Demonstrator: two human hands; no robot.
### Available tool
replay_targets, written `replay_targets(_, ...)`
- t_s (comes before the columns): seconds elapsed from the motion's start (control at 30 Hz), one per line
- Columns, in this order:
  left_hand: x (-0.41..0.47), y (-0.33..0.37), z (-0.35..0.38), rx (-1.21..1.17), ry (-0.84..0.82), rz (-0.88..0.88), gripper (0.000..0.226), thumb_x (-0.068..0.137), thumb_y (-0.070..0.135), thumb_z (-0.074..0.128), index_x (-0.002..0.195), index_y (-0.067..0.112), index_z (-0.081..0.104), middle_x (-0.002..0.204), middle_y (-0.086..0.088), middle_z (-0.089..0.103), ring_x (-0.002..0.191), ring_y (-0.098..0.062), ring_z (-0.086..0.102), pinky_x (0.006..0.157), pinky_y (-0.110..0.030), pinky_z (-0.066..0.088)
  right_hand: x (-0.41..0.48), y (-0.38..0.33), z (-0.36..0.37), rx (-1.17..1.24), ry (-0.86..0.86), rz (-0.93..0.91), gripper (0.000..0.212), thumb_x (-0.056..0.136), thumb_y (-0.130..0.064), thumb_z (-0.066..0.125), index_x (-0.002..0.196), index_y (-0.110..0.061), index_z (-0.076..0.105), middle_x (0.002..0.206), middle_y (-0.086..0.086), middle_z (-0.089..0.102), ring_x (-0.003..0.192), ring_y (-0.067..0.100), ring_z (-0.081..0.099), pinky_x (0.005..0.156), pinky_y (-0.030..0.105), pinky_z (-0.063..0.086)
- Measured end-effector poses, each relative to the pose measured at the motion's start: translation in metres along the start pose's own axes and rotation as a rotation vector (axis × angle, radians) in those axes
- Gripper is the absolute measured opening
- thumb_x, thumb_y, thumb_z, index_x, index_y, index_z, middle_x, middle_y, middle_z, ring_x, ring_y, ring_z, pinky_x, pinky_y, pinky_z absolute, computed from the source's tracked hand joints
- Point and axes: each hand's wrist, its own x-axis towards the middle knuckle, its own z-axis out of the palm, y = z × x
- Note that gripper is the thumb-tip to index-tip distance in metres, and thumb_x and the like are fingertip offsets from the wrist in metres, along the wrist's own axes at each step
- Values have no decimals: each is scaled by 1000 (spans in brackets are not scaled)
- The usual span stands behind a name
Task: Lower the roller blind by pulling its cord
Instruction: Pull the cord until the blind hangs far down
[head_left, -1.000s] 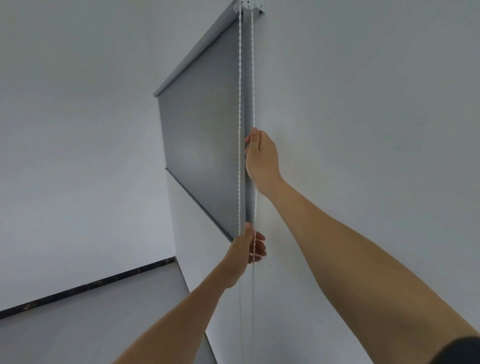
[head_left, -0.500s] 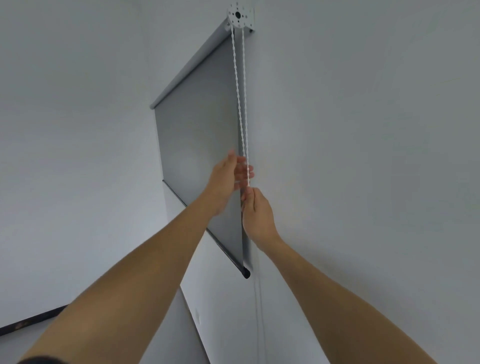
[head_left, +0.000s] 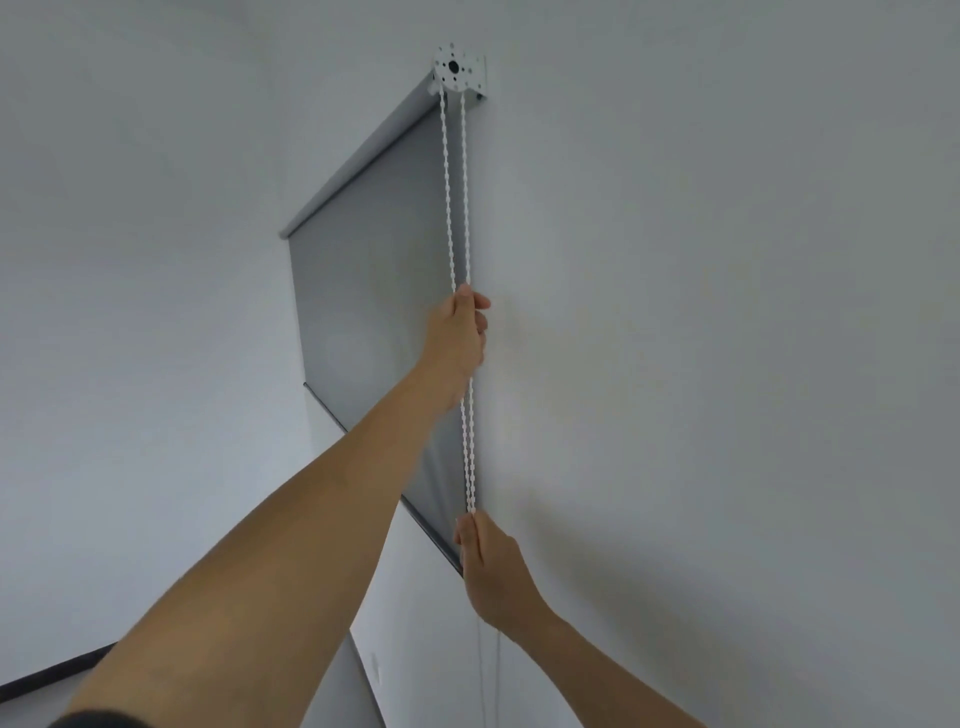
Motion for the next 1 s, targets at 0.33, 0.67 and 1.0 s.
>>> replay_targets(0.33,-44,-75,-17,93,-13,-61,40,109,37,34,78,19,50,57,9,41,48,-6,34,43,-20,32,30,-18,-28,214,56,58,51,97,-68,29,100,-26,59,83,-7,66,77,9,64,76,30,53)
replay_targets(0.67,-86,-118,-28,176,-105,-36,43,111,28,28,76,11,47,59,4,39,52,-8,33,49,-22,30,106,-103,-62,232,234,-67,37,101,-57,35,104,-27,58,90,-7,64,80,4,62,72,22,46)
replay_targets(1.0,-107,-122,-34,182,-219,-162,43,110,33,28,71,17,38,58,5,30,49,-8,25,45,-16,25,163,-167,-69,400,282,-85,37,108,-39,36,88,-21,62,74,-4,54,66,13,48,70,35,40)
